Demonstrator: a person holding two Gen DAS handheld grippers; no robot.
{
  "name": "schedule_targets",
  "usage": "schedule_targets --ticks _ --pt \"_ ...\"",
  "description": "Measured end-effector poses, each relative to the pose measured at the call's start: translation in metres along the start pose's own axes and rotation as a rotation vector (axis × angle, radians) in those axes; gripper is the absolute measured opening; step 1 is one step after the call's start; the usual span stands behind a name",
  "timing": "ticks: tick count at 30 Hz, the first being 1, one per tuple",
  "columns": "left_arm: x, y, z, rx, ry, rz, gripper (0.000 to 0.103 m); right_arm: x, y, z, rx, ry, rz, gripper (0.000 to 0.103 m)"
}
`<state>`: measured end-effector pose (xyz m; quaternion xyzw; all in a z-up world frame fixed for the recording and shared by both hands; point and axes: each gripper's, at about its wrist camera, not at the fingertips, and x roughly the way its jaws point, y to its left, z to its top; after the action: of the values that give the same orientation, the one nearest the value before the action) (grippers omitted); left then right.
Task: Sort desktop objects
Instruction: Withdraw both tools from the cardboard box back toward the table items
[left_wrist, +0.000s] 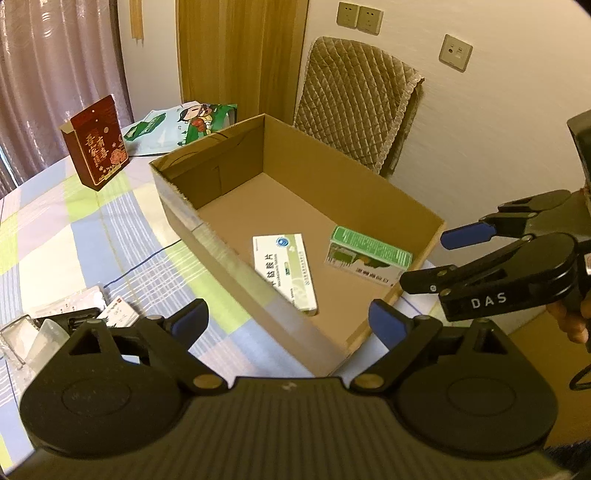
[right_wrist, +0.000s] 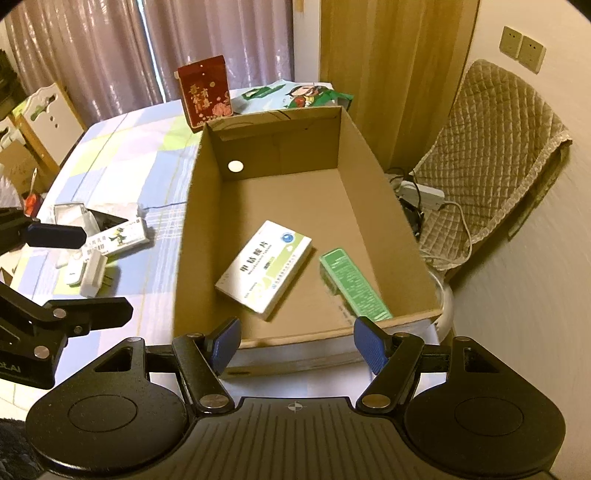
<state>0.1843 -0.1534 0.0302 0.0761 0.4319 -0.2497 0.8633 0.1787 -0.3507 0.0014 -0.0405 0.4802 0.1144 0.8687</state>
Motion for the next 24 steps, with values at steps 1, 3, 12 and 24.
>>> schedule_targets --ticks 1,3,12,24 --pt "-0.002 0.003 -0.002 0.002 0.0 -0.002 0.092 0.0 0.004 0.0 0.004 -0.002 -0.001 0.071" --pt "-0.006 0.009 -0.007 0.006 0.0 -0.005 0.092 0.0 0.012 -0.001 0.012 -0.004 -0.003 0.071" --pt "-0.019 0.041 -0.025 -0.002 0.007 0.005 0.092 0.005 0.041 -0.001 0.031 -0.008 -0.007 0.071" --pt "-0.027 0.071 -0.044 -0.011 0.022 0.005 0.092 0.01 0.071 -0.007 0.061 -0.011 -0.003 0.071"
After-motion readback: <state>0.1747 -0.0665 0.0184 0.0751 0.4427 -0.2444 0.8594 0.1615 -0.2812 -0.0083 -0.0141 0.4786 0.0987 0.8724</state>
